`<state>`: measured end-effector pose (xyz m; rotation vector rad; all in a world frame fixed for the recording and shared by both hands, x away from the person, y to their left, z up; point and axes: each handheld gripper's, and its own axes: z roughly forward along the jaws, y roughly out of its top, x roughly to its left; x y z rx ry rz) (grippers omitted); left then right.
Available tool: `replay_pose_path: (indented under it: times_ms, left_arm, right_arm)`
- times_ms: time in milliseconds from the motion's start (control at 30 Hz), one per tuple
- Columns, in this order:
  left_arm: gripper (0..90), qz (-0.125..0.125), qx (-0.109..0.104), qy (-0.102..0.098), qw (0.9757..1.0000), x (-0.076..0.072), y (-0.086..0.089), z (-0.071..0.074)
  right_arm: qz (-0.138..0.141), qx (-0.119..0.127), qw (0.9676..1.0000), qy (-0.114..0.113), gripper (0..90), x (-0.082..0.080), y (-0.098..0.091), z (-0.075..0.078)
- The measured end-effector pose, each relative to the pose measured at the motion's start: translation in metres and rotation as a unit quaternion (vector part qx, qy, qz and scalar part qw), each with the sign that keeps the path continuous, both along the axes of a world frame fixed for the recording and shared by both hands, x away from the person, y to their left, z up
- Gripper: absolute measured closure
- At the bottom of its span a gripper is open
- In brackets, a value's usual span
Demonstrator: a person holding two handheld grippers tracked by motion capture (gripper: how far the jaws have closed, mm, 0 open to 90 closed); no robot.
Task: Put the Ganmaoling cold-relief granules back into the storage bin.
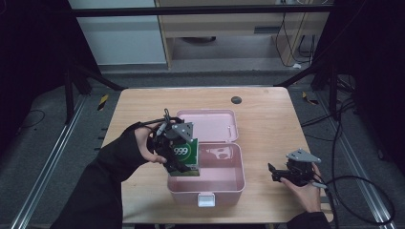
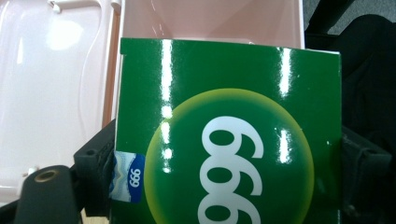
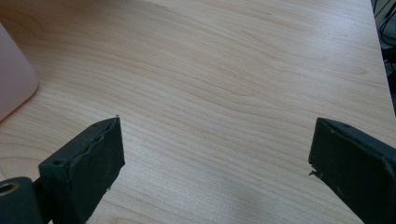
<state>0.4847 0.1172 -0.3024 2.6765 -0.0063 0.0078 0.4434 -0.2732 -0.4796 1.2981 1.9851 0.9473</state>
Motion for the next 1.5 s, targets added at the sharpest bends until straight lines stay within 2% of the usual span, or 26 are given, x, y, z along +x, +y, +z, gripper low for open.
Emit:
replay_pose_path:
  times_ms: [167, 567, 633, 767, 1033, 1300, 1500]
  left_arm:
    - [14.3, -0.005, 0.006, -0.003, 1.0, 0.003, -0.004, -0.005]
    - [14.3, -0.004, 0.019, 0.006, 0.9998, 0.006, -0.01, -0.022]
    - [14.2, -0.005, 0.028, 0.003, 0.9996, 0.006, -0.011, -0.024]
    - [14.2, -0.004, 0.024, 0.008, 0.9997, 0.007, -0.012, -0.03]
    - [14.2, -0.003, 0.035, 0.009, 0.9993, 0.008, -0.013, -0.042]
    - [14.2, -0.001, 0.033, 0.015, 0.9994, 0.009, -0.012, -0.052]
    - [14.0, 0.003, 0.041, 0.014, 0.9991, 0.008, -0.013, -0.06]
  right_arm:
    - [0.002, 0.0, 1.0, 0.001, 3.7, 0.0, 0.0, 0.0]
    - [0.001, -0.001, 1.0, 0.003, 3.7, 0.0, 0.001, -0.001]
    - [0.002, -0.003, 1.0, 0.003, 3.7, 0.0, 0.001, -0.001]
    - [0.003, -0.003, 1.0, 0.002, 3.7, 0.0, 0.001, -0.001]
    - [0.003, -0.002, 1.0, 0.005, 3.7, 0.0, 0.002, -0.002]
    - [0.004, -0.006, 1.0, 0.004, 3.5, 0.001, 0.002, -0.002]
    - [0.004, -0.006, 1.0, 0.004, 3.5, 0.001, 0.002, -0.002]
